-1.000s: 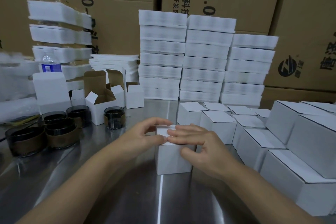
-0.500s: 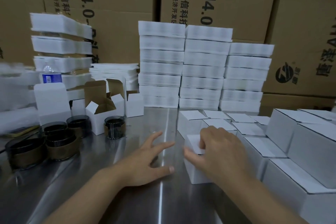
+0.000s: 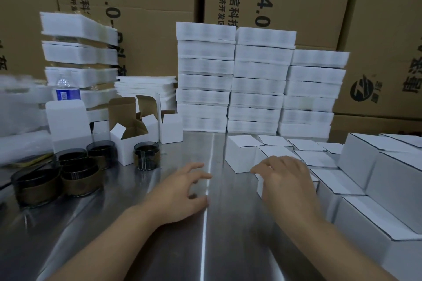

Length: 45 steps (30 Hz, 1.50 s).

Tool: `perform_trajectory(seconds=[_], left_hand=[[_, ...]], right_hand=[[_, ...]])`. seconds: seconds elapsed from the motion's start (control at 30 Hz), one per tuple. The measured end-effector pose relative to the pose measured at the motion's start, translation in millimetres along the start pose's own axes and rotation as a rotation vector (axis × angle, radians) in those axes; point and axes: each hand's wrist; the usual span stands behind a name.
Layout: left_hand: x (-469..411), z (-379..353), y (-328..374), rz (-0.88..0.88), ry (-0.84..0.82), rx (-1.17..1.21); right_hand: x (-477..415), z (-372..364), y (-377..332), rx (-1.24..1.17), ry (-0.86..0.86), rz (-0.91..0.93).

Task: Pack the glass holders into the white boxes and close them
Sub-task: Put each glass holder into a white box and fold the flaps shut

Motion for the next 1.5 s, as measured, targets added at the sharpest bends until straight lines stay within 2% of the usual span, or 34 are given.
perform_trajectory(seconds=[0.07, 0.17, 0.23, 0.3, 0.37, 0.47, 0.57, 0.7, 0.8, 0.9, 1.07, 1.17, 1.33, 1.5], left_hand=[[-4, 4, -4, 0.054, 0.198, -0.012], [-11, 21, -10, 0.238, 0.489, 0.051], [-17, 39, -15, 0.336, 0.625, 0.068], [-25, 57, -23, 0.384, 0.692, -0.046], [-33, 76, -32, 0.49, 0.635, -0.138], [-45, 94, -50, 0.704, 0.421, -0.331], [-54, 96, -65, 0.827, 0.274, -0.431], [-62, 91, -80, 0.85, 0.268, -0.437], [-67, 90, -76, 0.894, 0.34, -0.267], [-68, 93, -66, 0.826, 0.459, -0.08], [-63, 112, -36, 0.58, 0.738, -0.007], [-54, 118, -9, 0.449, 0.827, 0.035], [-17, 83, 47, 0.233, 0.793, 0.036], [18, 13, 60, 0.139, 0.525, 0.2]], right_hand=[[0, -1, -4, -0.098, 0.052, 0.089], [2, -3, -13, -0.27, 0.076, 0.326], [3, -4, -20, -0.395, 0.05, 0.462], [4, -3, -24, -0.439, 0.014, 0.526], [3, -2, -26, -0.447, -0.009, 0.537], [2, 0, -26, -0.477, -0.015, 0.529], [2, -2, -24, -0.503, -0.011, 0.513], [3, -4, -22, -0.508, -0.03, 0.515], [5, -5, -22, -0.5, -0.043, 0.517], [5, -6, -22, -0.503, -0.035, 0.516], [6, -8, -23, -0.481, 0.006, 0.499], [4, -6, -25, -0.47, 0.099, 0.419], [1, -2, -27, -0.449, 0.218, 0.219], [1, 0, -27, -0.604, 0.138, 0.002]])
Point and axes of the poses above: each hand's wrist, its own x-axis away from the middle knuckle, its own z-axis out of the back of the hand, y = z × x, and after that the axes turned 15 degrees about z, right-handed
